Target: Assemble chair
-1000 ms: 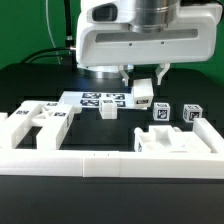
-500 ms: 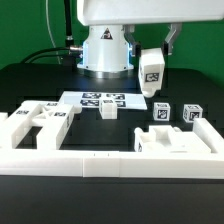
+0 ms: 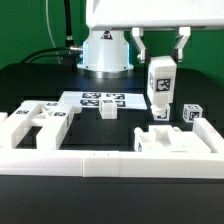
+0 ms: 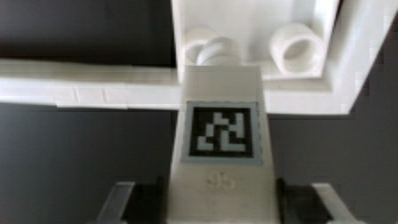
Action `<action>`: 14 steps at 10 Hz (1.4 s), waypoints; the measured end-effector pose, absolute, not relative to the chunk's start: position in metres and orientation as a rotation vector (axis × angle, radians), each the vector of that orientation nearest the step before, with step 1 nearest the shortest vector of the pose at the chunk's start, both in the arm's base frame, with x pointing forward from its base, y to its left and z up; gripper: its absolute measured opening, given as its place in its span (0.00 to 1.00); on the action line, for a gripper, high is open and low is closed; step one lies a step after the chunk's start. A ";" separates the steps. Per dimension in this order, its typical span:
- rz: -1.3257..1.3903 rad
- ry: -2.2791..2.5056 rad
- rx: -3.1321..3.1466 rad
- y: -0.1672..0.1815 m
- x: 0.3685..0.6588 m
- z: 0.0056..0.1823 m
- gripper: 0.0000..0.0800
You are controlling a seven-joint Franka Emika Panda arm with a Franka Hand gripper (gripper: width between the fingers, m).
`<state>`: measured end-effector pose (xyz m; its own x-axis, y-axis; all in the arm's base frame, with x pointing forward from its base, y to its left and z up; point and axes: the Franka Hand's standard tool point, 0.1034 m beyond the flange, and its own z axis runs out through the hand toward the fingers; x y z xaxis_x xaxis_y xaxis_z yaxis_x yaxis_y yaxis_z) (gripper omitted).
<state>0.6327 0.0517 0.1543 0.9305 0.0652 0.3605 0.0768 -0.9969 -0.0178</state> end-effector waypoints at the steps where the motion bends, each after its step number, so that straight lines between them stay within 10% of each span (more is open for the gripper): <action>1: -0.777 -0.136 -3.011 0.064 0.639 0.154 0.36; 14: -0.708 -0.272 -3.013 0.098 0.624 0.121 0.36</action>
Offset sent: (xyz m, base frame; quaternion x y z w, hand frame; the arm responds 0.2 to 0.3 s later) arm 0.0000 0.0000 0.0000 0.0000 0.1296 0.0000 0.9916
